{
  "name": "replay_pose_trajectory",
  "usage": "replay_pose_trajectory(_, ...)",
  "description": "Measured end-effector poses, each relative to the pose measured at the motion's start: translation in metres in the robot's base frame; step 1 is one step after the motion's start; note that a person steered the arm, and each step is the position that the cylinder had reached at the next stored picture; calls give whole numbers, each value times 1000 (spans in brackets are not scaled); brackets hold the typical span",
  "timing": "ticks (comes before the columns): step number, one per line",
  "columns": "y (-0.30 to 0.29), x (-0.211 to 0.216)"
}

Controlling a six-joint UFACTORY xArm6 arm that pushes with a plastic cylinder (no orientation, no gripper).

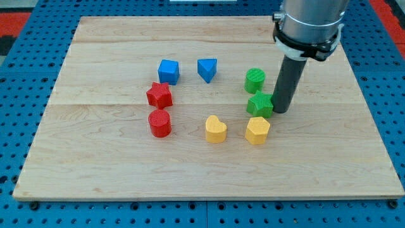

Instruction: Move the green star to the top left of the hexagon

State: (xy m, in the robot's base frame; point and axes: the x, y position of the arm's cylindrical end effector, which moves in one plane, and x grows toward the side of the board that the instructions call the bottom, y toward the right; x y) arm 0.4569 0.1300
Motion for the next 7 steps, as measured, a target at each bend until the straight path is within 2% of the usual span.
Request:
replay_pose_trajectory(4,11,-7)
replay_pose_trajectory(7,-17,-23)
